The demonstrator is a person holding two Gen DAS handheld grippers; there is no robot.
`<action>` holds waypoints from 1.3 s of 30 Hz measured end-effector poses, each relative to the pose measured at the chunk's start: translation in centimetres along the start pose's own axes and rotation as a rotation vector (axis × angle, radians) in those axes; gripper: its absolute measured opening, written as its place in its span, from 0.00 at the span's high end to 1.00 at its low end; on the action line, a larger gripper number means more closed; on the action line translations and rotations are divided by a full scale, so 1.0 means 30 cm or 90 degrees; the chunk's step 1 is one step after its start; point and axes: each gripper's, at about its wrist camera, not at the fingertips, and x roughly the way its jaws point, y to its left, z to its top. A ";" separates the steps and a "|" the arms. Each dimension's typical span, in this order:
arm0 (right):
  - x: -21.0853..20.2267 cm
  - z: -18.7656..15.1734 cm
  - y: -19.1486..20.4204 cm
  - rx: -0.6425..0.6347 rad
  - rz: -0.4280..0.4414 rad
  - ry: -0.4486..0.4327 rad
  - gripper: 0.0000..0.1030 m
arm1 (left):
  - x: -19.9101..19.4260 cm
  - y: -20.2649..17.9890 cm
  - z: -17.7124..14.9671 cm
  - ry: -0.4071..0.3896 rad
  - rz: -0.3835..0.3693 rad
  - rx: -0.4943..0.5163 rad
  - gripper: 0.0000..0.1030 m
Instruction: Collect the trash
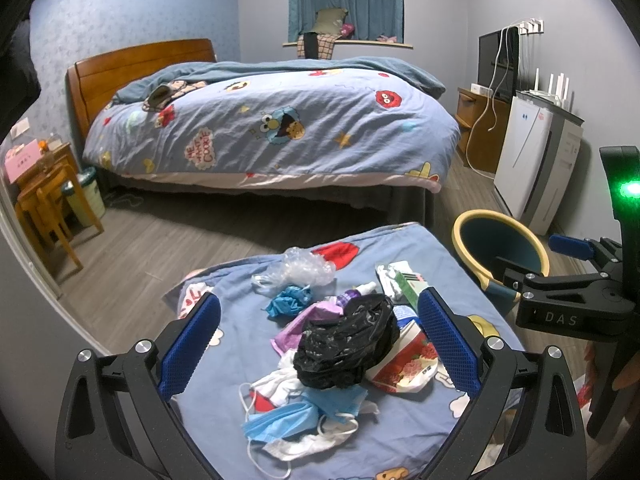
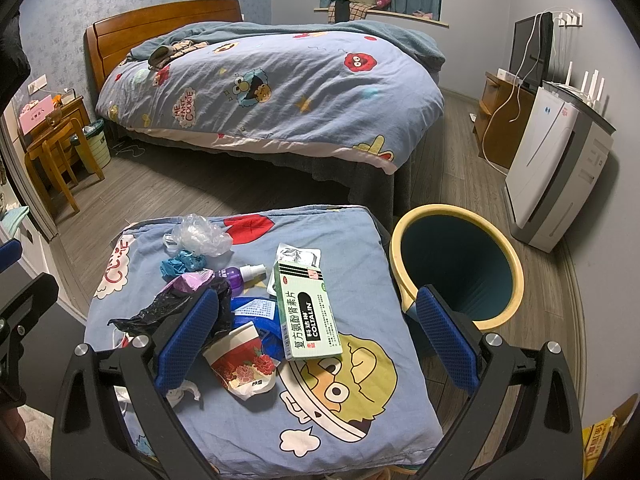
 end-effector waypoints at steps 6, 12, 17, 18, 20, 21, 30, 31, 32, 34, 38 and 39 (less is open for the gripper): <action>0.002 -0.001 -0.002 0.000 0.000 0.000 0.05 | 0.004 0.003 -0.003 0.001 0.001 0.000 0.05; 0.000 0.000 -0.010 0.009 -0.008 0.001 0.05 | 0.006 0.001 -0.009 -0.001 0.011 0.014 0.05; 0.027 -0.017 -0.046 0.050 -0.027 0.016 0.05 | 0.026 -0.010 -0.044 0.000 0.016 0.038 0.05; 0.038 -0.020 -0.052 0.057 -0.028 0.025 0.05 | 0.037 -0.015 -0.054 0.006 0.022 0.048 0.05; 0.071 -0.015 -0.070 0.063 -0.030 0.042 0.05 | 0.055 -0.013 -0.051 0.014 0.023 0.057 0.05; 0.089 -0.011 -0.081 0.064 -0.028 0.052 0.05 | 0.076 -0.010 -0.053 0.028 0.026 0.059 0.05; 0.300 0.051 -0.140 0.081 0.002 0.127 0.06 | 0.241 0.010 -0.085 0.145 -0.001 0.047 0.05; 0.329 0.050 -0.148 0.097 0.010 0.142 0.06 | 0.242 0.010 -0.083 0.143 0.000 0.047 0.05; 0.350 0.050 -0.148 0.101 0.018 0.151 0.06 | 0.245 0.010 -0.080 0.139 -0.007 0.046 0.05; 0.394 0.051 -0.134 0.090 0.037 0.167 0.06 | 0.267 0.005 -0.077 0.147 -0.030 0.040 0.05; 0.481 0.031 -0.075 0.063 0.082 0.198 0.06 | 0.326 -0.038 -0.097 0.179 -0.027 0.077 0.05; 0.502 0.027 -0.064 0.059 0.090 0.205 0.10 | 0.337 -0.054 -0.103 0.181 -0.028 0.091 0.06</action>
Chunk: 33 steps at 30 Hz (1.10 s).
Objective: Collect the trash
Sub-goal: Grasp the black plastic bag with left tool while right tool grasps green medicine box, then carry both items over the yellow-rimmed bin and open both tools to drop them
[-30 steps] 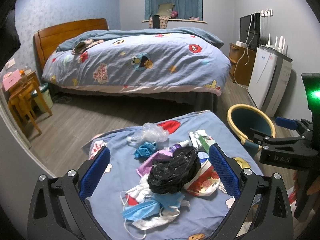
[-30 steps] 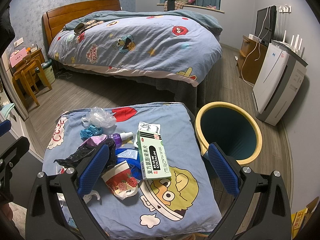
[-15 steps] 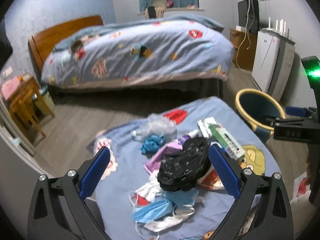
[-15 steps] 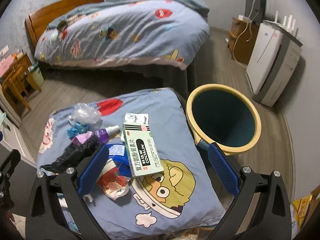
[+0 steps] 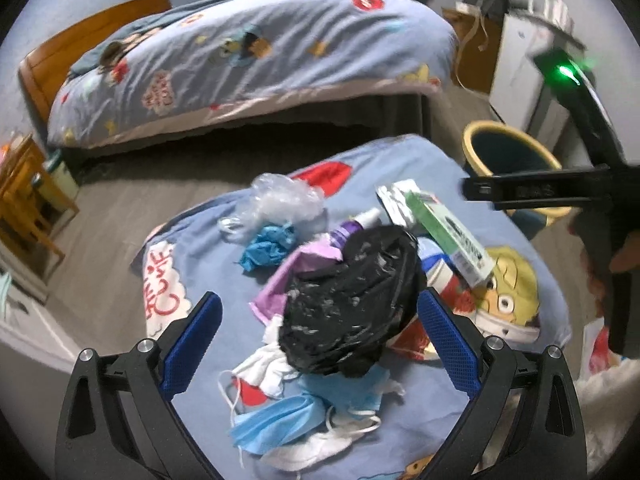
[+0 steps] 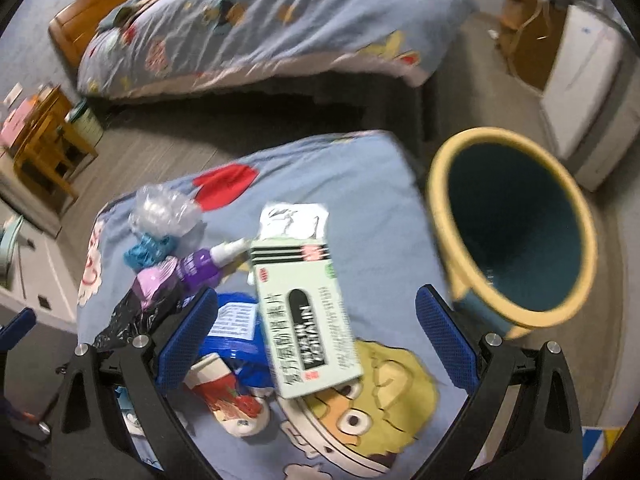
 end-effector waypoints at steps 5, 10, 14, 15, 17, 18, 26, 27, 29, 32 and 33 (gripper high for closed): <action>0.138 0.003 0.041 -0.015 0.034 0.064 0.29 | 0.062 -0.058 0.001 0.019 -0.014 0.043 0.12; 0.194 -0.001 0.050 -0.036 0.018 0.098 0.51 | 0.148 -0.082 -0.013 0.069 -0.005 0.070 0.40; 0.181 0.001 0.013 -0.017 0.023 0.102 0.64 | 0.173 -0.068 -0.010 0.086 -0.017 0.063 0.60; 0.166 0.005 0.002 -0.013 0.020 0.098 0.69 | 0.170 -0.065 -0.009 0.087 -0.019 0.060 0.68; 0.143 0.016 -0.021 -0.001 0.019 0.094 0.74 | 0.157 -0.057 -0.001 0.082 -0.018 0.056 0.76; 0.132 0.021 -0.043 0.016 0.017 0.095 0.75 | 0.153 -0.054 0.004 0.079 -0.015 0.054 0.78; 0.138 0.020 -0.198 0.094 -0.001 0.103 0.75 | 0.130 -0.013 0.032 0.071 -0.006 0.013 0.82; 0.152 0.015 -0.210 0.098 0.003 0.113 0.75 | 0.135 -0.012 0.031 0.075 -0.006 0.011 0.84; 0.156 0.014 -0.220 0.098 0.005 0.116 0.76 | 0.137 -0.016 0.031 0.078 -0.008 0.011 0.87; 0.116 0.016 -0.228 0.110 0.022 0.103 0.83 | 0.124 -0.015 0.045 0.066 -0.014 0.008 0.90; 0.092 0.021 -0.230 0.115 0.029 0.095 0.83 | 0.113 -0.012 0.054 0.057 -0.013 0.005 0.91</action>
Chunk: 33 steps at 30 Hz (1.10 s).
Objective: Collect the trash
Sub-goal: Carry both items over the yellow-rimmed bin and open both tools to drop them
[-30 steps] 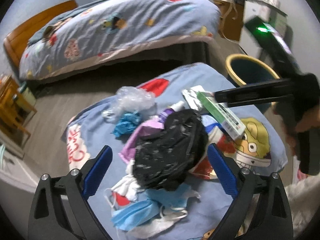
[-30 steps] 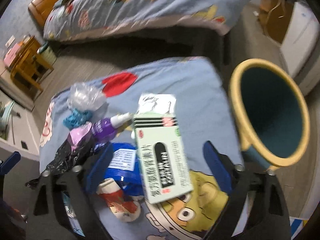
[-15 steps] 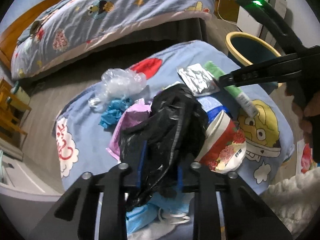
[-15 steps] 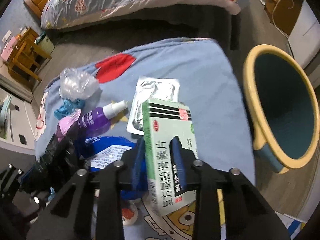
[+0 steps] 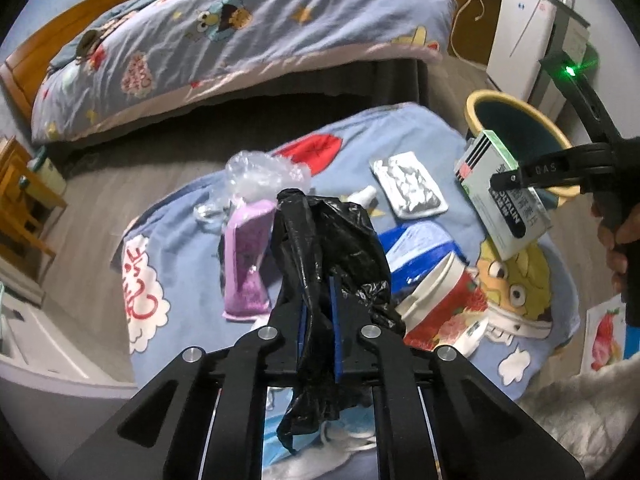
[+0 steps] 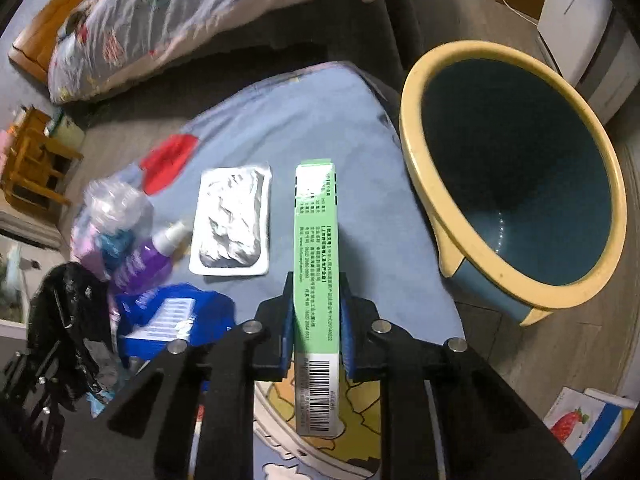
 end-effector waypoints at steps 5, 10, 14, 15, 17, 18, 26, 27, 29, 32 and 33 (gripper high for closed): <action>-0.190 0.031 -0.002 -0.016 0.033 -0.062 0.83 | -0.068 0.010 0.051 -0.039 -0.005 -0.024 0.91; -0.387 0.092 -0.085 -0.035 0.039 -0.142 0.83 | -0.162 -0.056 0.179 -0.096 -0.034 -0.019 0.91; -0.431 0.135 -0.204 -0.016 0.010 -0.168 0.83 | -0.173 -0.192 0.299 -0.120 -0.071 0.021 0.91; -0.431 0.144 -0.246 -0.005 0.000 -0.172 0.83 | -0.163 -0.240 0.335 -0.123 -0.081 0.036 0.91; -0.432 0.159 -0.310 0.013 -0.005 -0.181 0.83 | -0.143 -0.327 0.387 -0.126 -0.100 0.060 0.91; -0.435 0.169 -0.350 0.022 -0.006 -0.186 0.83 | -0.120 -0.387 0.426 -0.124 -0.116 0.073 0.91; -0.340 0.174 -0.609 0.120 -0.030 -0.171 0.83 | 0.093 -0.683 0.576 -0.091 -0.165 0.131 0.91; -0.329 0.168 -0.624 0.130 -0.030 -0.167 0.83 | 0.112 -0.696 0.581 -0.091 -0.167 0.130 0.91; -0.306 0.159 -0.671 0.158 -0.024 -0.161 0.82 | 0.148 -0.720 0.592 -0.087 -0.179 0.121 0.91; -0.298 0.151 -0.705 0.189 -0.024 -0.166 0.81 | 0.197 -0.754 0.618 -0.088 -0.197 0.110 0.87; -0.298 0.150 -0.702 0.190 -0.025 -0.168 0.80 | 0.213 -0.766 0.628 -0.089 -0.205 0.108 0.82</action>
